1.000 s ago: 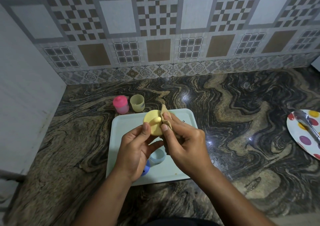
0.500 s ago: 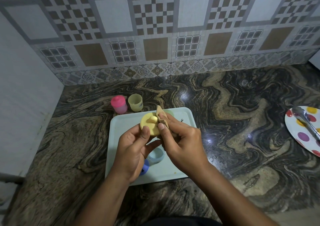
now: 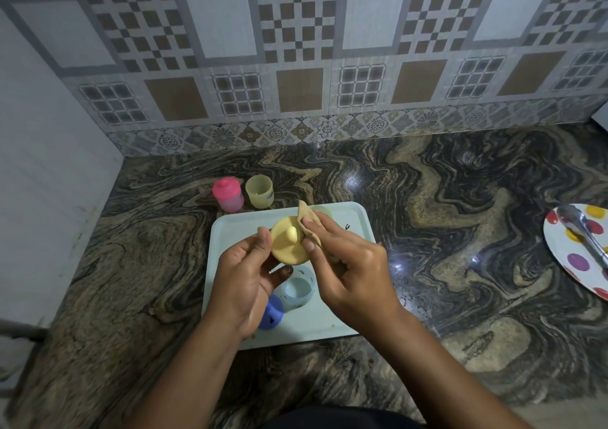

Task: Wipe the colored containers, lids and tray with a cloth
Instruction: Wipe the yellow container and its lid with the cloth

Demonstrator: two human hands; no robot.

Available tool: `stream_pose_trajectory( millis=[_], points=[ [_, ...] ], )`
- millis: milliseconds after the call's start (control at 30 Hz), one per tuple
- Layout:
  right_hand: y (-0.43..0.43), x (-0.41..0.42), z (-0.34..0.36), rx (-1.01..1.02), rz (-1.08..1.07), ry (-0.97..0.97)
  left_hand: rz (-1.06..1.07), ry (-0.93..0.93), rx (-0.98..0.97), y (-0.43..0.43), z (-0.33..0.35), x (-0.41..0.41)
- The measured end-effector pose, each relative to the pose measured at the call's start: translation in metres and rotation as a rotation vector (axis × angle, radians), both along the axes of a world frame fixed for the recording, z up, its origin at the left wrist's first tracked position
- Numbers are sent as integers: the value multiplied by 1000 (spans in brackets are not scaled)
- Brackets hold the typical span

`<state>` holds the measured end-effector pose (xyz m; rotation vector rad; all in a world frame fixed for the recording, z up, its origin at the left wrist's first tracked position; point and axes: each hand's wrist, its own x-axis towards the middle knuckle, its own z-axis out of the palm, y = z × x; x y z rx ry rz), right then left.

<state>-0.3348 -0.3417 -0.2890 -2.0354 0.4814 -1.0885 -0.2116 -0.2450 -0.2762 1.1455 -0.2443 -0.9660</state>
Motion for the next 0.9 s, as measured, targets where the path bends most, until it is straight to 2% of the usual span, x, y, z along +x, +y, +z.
stream_pose_trajectory(
  millis=[67,200,233,400,733,900],
  points=[
    [3,-4,-6,62,2,3,20,52,-1,0,0,0],
    [9,-3,0,632,25,-71,1,107,9,-1,-2,-9],
    [8,-3,3,705,23,-100,-6,73,17,-1,-3,-12],
    [3,-2,2,785,-6,-75,14,-298,36,1,-2,-16],
    [-5,2,-2,958,-1,-74,-91,-895,64,9,-12,-12],
    [-10,3,-4,924,0,-24,-44,-1239,139,12,-12,-3]
  ],
)
